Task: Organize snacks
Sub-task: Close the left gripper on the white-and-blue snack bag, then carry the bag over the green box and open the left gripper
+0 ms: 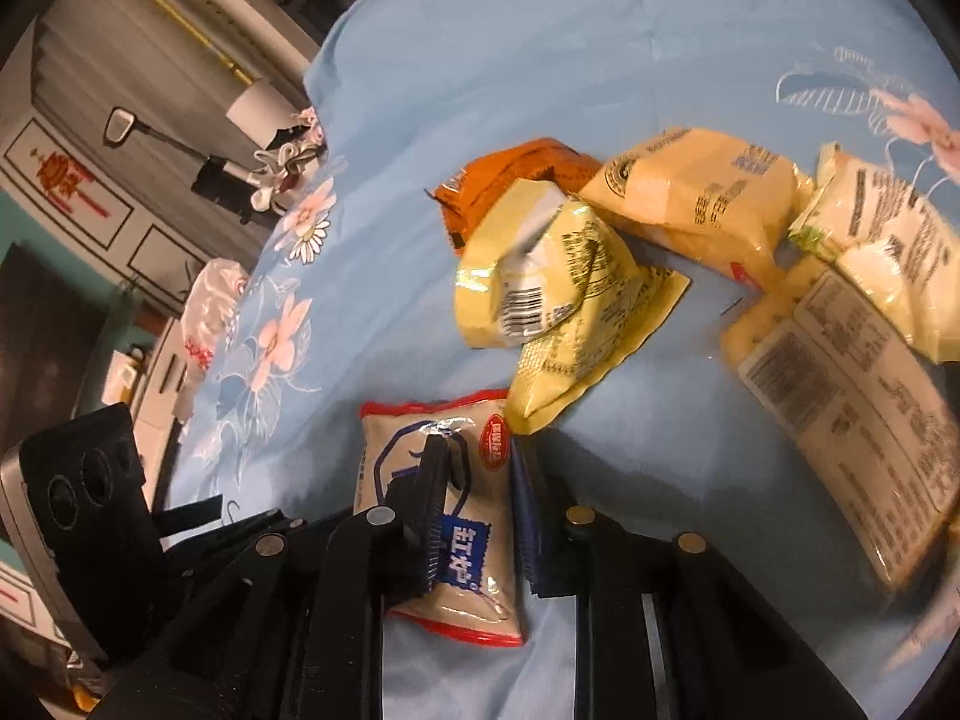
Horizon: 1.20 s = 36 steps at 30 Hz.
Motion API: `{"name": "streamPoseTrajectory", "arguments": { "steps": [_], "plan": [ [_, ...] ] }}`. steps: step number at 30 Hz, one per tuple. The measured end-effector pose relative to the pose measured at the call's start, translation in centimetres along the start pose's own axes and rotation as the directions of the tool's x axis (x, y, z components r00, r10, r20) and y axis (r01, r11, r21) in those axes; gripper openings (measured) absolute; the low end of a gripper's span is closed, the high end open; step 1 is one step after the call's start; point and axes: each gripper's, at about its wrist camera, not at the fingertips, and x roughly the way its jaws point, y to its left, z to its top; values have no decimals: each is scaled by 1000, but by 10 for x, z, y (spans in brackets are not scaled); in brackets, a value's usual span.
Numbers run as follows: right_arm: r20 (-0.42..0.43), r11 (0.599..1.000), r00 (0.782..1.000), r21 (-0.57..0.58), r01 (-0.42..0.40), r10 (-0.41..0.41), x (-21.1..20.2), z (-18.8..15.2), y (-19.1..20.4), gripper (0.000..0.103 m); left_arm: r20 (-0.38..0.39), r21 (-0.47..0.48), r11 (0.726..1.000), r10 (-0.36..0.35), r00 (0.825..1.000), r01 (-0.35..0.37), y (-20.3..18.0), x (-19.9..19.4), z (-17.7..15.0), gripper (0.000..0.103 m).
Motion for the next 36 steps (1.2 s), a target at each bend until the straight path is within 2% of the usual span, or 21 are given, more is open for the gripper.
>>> {"name": "streamPoseTrajectory", "arguments": {
  "steps": [4, 9, 15, 18, 20, 23, 27, 30, 31, 33, 34, 36],
  "plan": [
    [55, 1000, 998, 2, 17, -17, -25, -3, 6, 23, 41, -2, 999, -54, 998, 54, -9, -15, -1, 30],
    [142, 1000, 990, 11, 23, -25, -72, -10, 8, 21, 102, -12, 985, -173, 980, 175, -28, -32, 3, 27],
    [255, 992, 959, 4, 128, -125, -140, -30, 3, 19, 107, 53, 960, -280, 954, 276, -83, -29, 4, 25],
    [290, 988, 945, 59, 143, -155, -173, -47, -17, 19, 97, 55, 944, -330, 939, 326, -113, -21, 4, 24],
    [329, 984, 929, 105, 142, -169, -198, -59, -30, 19, 106, 92, 932, -359, 927, 351, -144, -15, 5, 24],
    [394, 975, 896, 169, 146, -203, -234, -76, -50, 19, 88, 210, 927, -336, 938, 312, -198, -15, 0, 24],
    [465, 955, 846, 256, 153, -260, -282, -95, -85, 19, 29, 344, 889, -331, 943, 302, -264, -2, 1, 26],
    [509, 934, 806, 326, 146, -303, -316, -114, -115, 19, -44, 355, 861, -375, 926, 365, -304, 26, 7, 24],
    [514, 922, 791, 357, 153, -331, -325, -120, -126, 19, -70, 362, 853, -377, 923, 376, -319, 38, 6, 25],
    [506, 889, 762, 413, 198, -404, -337, -133, -144, 19, -112, 384, 847, -354, 929, 369, -341, 58, 2, 24],
    [491, 873, 757, 438, 214, -432, -339, -135, -151, 19, -128, 407, 844, -326, 937, 350, -350, 68, -2, 24],
    [420, 823, 750, 491, 285, -510, -337, -140, -167, 18, -159, 455, 825, -294, 942, 335, -368, 83, -11, 15]
  ]
}}
